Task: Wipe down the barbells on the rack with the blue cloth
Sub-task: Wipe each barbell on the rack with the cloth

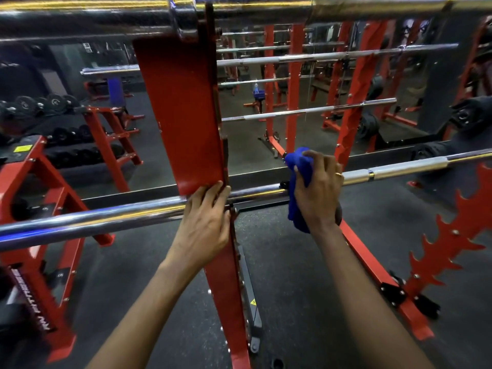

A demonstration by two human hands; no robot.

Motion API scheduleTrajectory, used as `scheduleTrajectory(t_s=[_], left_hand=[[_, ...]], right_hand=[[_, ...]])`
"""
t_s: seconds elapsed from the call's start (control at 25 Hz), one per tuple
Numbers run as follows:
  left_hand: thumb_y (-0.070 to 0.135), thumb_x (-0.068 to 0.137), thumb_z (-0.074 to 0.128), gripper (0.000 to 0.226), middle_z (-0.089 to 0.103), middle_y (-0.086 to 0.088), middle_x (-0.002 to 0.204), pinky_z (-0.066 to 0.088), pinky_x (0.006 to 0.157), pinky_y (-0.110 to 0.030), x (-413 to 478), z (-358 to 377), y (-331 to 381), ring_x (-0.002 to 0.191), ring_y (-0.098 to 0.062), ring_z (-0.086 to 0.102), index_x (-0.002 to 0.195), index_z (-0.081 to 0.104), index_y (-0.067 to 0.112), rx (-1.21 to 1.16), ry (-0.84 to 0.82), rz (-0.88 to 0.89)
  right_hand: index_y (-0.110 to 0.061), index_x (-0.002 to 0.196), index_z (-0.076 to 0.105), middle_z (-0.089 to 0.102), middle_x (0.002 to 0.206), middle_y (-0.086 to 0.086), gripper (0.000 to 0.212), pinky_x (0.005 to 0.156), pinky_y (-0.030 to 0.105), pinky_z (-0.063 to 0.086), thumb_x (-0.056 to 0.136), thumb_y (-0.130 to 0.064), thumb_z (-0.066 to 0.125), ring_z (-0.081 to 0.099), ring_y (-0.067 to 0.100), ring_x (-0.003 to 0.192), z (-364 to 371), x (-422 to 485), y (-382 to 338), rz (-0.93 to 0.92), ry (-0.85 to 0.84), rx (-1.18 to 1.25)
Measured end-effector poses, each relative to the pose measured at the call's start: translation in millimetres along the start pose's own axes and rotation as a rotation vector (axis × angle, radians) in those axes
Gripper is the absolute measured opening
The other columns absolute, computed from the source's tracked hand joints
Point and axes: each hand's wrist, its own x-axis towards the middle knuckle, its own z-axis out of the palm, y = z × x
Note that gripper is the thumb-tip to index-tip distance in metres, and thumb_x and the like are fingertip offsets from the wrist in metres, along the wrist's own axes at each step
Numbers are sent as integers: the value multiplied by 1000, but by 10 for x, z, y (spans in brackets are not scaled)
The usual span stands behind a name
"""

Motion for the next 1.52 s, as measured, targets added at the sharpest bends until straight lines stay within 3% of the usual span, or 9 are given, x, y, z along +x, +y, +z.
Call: scheduleTrajectory(t_s=[0.24, 0.44, 0.64, 0.76, 0.96, 1.12, 1.24, 1.4, 1.52], left_hand=[[50, 91, 36, 71, 34, -15, 150, 19, 122, -53, 84, 97, 159, 141, -33, 31, 157, 34, 26, 60, -76, -3], [51, 101, 41, 81, 11, -11, 169, -2, 128, -42, 85, 235, 256, 157, -25, 6, 163, 6, 14, -21, 5, 91], [50, 106, 29, 65, 45, -5, 148, 33, 115, -44, 356, 284, 468, 135, -22, 45, 160, 21, 14, 105, -118, 143], [49, 106, 29, 63, 46, -5, 142, 34, 114, -45, 320, 321, 446, 129, -23, 47, 158, 27, 13, 125, -96, 130], [50, 107, 24, 65, 33, -7, 159, 21, 122, -52, 301, 294, 493, 145, -29, 33, 162, 14, 18, 142, -170, 82], [53, 103, 13, 69, 32, -4, 154, 27, 117, -48, 371, 244, 434, 138, -25, 36, 162, 0, 20, 96, -239, 136], [57, 98, 1, 73, 27, -1, 158, 17, 120, -44, 390, 207, 390, 144, -20, 26, 162, -4, 24, -74, -287, 150], [72, 88, -22, 96, 30, -1, 161, 12, 121, -40, 382, 148, 453, 148, -18, 25, 162, 16, 25, -198, -240, 86], [75, 80, -29, 108, 27, -2, 164, 6, 121, -37, 370, 113, 455, 150, -18, 22, 162, 17, 22, -286, -257, 70]], right_hand=[[-20, 138, 64, 54, 149, 4, 50, 117, 53, 34, 98, -49, 61, 45, 31, 142, -161, -108, 457, -525, -194, -65], [-21, 132, 64, 64, 132, 1, 43, 113, 52, 40, 100, -49, 56, 60, 24, 121, -115, 79, 530, -148, -57, 113], [-15, 132, 64, 64, 134, 2, 50, 115, 46, 40, 93, -45, 69, 58, 22, 125, 4, -132, 284, -390, -126, 152], [-9, 126, 68, 69, 126, 4, 43, 105, 53, 46, 90, -32, 71, 65, 24, 115, -45, 83, 628, -410, -48, 162], [-8, 134, 61, 62, 138, 6, 46, 112, 55, 41, 92, -22, 68, 56, 25, 131, 96, -144, 625, -131, 173, 235], [-16, 153, 37, 46, 154, 7, 56, 114, 55, 41, 104, -36, 56, 49, 28, 140, 378, -352, 11, 541, 466, 713], [-19, 148, 42, 51, 151, 7, 50, 116, 49, 41, 105, -41, 51, 54, 22, 135, 384, -319, -213, 865, 633, 851], [-11, 128, 62, 66, 133, 20, 59, 110, 51, 48, 96, -60, 57, 66, 33, 119, 592, -621, -561, 1191, 324, 1339], [-17, 98, 70, 74, 92, 4, 49, 80, 25, 59, 106, -44, 30, 72, 16, 82, 595, -429, -540, 1250, 156, 1522]])
